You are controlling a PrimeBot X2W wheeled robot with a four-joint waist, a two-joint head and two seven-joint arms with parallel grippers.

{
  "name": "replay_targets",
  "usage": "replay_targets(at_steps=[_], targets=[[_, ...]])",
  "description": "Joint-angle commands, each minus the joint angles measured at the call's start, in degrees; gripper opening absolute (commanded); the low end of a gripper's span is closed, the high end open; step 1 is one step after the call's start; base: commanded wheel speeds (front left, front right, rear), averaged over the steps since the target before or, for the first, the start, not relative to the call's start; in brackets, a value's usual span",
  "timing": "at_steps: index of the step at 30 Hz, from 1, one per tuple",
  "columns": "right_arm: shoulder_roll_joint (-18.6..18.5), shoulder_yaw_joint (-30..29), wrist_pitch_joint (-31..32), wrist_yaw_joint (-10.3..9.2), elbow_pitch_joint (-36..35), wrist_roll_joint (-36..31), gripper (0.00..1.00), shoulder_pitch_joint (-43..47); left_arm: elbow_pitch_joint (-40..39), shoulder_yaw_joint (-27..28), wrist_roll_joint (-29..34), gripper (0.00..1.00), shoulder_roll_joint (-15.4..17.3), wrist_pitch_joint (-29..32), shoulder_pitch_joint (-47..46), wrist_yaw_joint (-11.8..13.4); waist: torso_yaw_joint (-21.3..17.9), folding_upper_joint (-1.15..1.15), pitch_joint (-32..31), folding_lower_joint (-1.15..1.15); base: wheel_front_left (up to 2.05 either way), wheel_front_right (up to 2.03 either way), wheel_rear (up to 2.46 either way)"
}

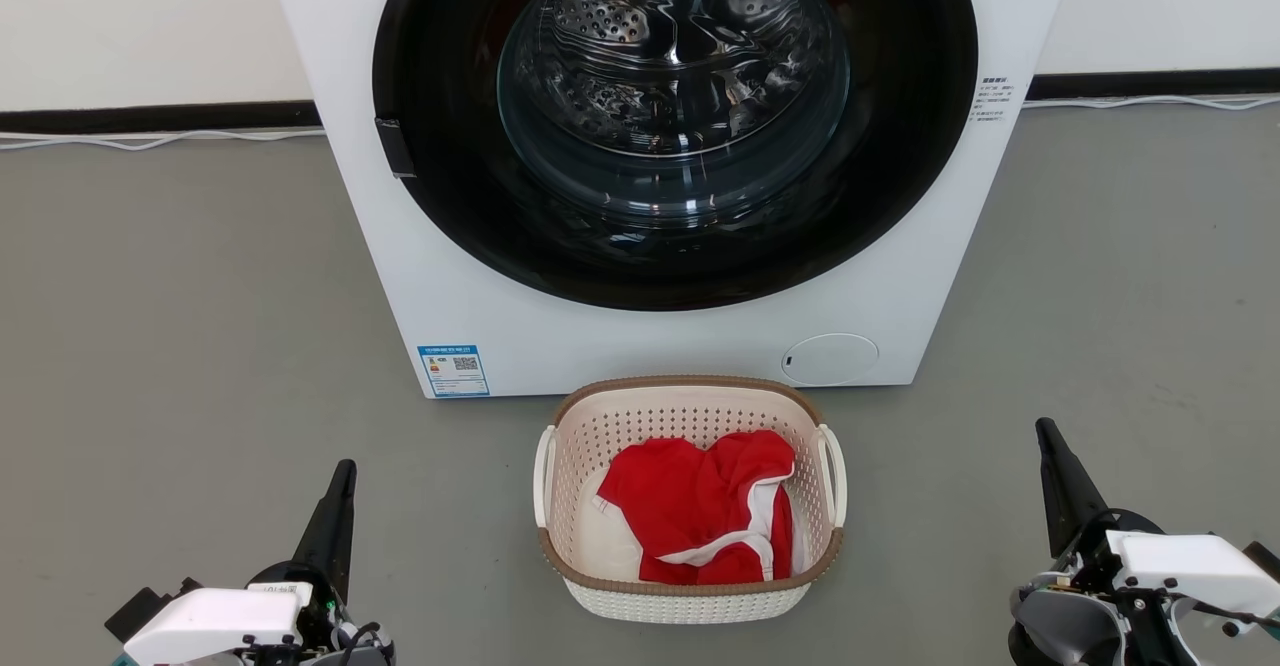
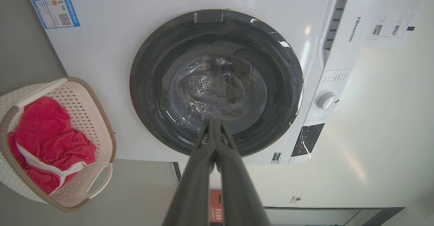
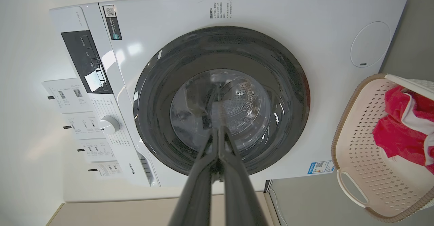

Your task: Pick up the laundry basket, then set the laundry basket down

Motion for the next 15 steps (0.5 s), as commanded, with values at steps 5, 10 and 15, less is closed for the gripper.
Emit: replay_targets(at_steps=[5, 10, 15], targets=[[-0.46, 1.03, 0.43, 0.0, -1.74, 0.38, 0.0, -0.64, -1.65, 1.74, -0.03, 0.0, 0.77, 0.15, -3.21, -0.4, 0.0, 0.0, 0.0, 0.0, 0.0, 0.0, 0.0], [-0.46, 1.03, 0.43, 0.0, -1.74, 0.38, 0.0, -0.64, -1.65, 1.74, -0.03, 0.0, 0.77, 0.15, -3.21, -0.4, 0.0, 0.0, 0.0, 0.0, 0.0, 0.0, 0.0], [-0.46, 1.03, 0.43, 0.0, -1.74, 0.38, 0.0, -0.64, -1.65, 1.73, -0.03, 0.0, 0.77, 0.15, -3.21, -0.4, 0.0, 0.0, 0.0, 0.0, 0.0, 0.0, 0.0]])
